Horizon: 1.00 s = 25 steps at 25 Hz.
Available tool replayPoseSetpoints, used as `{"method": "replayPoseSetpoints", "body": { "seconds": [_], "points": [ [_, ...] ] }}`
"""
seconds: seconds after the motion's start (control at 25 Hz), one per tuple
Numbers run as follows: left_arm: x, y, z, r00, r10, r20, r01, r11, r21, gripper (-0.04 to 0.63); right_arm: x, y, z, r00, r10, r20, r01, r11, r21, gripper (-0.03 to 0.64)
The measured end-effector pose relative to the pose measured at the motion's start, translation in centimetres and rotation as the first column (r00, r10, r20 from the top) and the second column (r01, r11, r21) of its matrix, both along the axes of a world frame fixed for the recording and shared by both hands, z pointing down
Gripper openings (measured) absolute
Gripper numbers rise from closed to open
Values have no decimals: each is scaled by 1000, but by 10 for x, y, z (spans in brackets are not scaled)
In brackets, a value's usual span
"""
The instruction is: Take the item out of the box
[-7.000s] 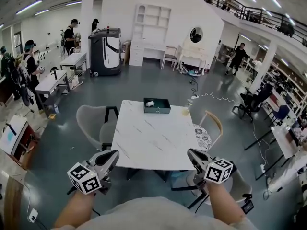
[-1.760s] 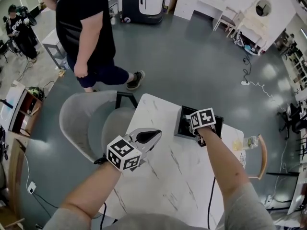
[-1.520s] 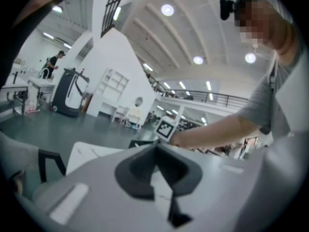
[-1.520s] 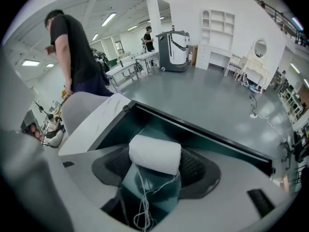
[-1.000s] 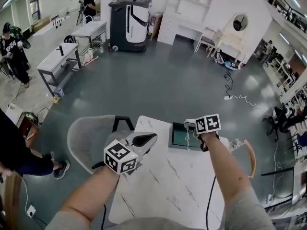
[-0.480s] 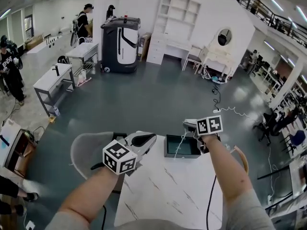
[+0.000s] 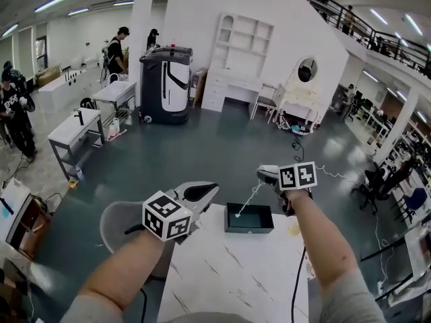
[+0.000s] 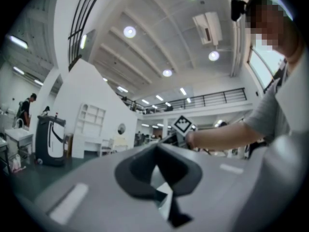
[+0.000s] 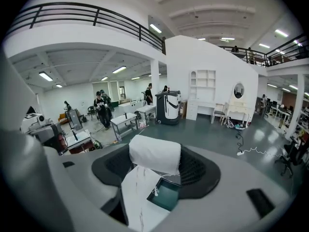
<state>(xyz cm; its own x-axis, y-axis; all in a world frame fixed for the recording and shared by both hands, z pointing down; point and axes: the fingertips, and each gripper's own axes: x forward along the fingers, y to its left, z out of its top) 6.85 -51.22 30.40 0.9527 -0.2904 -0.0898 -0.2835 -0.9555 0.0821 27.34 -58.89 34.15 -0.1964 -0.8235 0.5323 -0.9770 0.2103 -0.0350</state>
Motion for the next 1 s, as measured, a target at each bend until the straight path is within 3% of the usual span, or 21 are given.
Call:
{"method": "replayPoseSetpoints", "body": {
  "seconds": [0.44, 1.0],
  "points": [
    [38, 46, -70, 998, -35, -46, 37, 999, 38, 4, 25, 63, -83, 999, -37, 16, 34, 989, 142, 288],
    [140, 165, -139, 998, 1, -58, 4, 996, 90, 3, 96, 202, -158, 997, -61, 56, 42, 956, 292, 288]
  ]
}}
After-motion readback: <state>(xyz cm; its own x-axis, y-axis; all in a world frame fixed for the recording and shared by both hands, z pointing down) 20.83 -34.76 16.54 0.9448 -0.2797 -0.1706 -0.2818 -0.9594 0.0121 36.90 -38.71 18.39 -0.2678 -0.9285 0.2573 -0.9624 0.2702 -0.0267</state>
